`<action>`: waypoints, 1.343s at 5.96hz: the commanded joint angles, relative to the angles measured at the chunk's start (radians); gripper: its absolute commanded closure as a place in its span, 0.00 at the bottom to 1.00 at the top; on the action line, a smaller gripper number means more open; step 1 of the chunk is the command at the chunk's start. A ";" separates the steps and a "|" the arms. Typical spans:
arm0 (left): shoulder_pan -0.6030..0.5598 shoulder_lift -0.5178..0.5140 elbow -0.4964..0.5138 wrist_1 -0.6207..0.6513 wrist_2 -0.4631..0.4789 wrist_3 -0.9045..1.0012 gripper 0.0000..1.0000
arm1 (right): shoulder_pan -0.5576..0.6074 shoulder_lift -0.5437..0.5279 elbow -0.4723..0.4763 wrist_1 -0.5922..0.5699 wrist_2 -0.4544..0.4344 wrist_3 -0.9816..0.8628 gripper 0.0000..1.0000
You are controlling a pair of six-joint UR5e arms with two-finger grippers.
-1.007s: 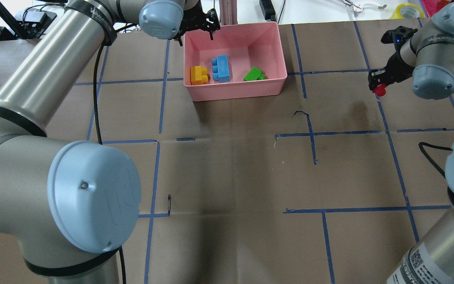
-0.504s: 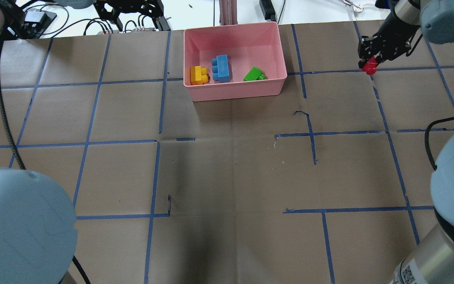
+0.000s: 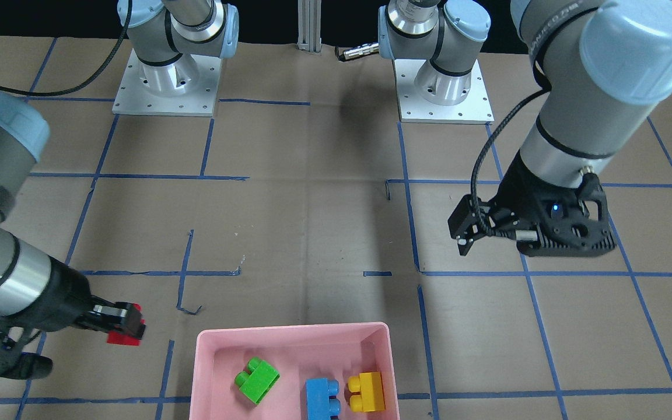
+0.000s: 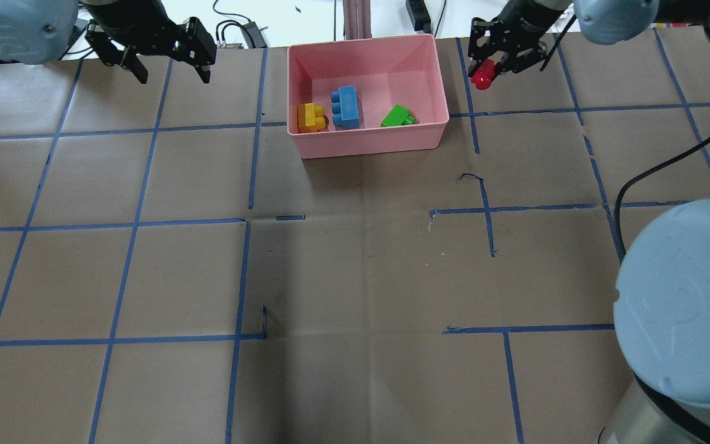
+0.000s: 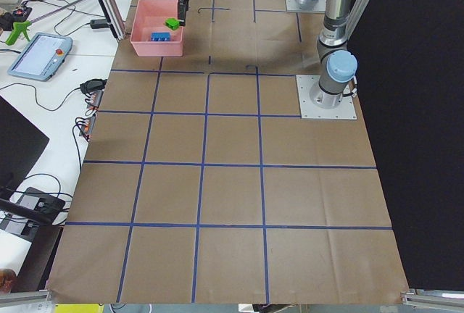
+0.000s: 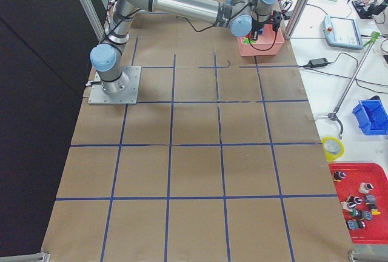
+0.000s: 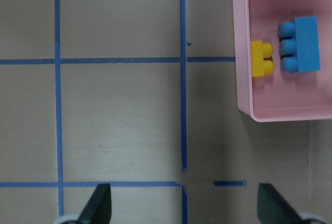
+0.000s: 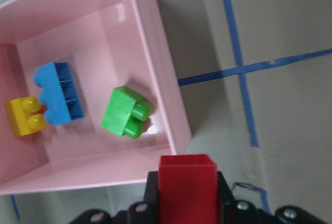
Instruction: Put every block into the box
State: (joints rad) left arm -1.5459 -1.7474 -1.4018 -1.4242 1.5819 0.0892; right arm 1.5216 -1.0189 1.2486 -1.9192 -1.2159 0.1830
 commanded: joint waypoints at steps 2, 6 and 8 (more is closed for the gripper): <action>0.003 0.121 -0.110 -0.004 -0.007 0.026 0.01 | 0.124 0.169 -0.006 -0.415 0.026 0.160 0.93; 0.001 0.160 -0.146 -0.002 -0.022 0.026 0.01 | 0.127 0.146 -0.009 -0.354 0.018 0.144 0.00; 0.001 0.161 -0.146 -0.002 -0.023 0.027 0.01 | 0.124 0.114 -0.034 -0.218 0.010 0.061 0.00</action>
State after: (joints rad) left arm -1.5447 -1.5873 -1.5477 -1.4273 1.5590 0.1163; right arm 1.6468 -0.8950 1.2275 -2.1939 -1.2032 0.2878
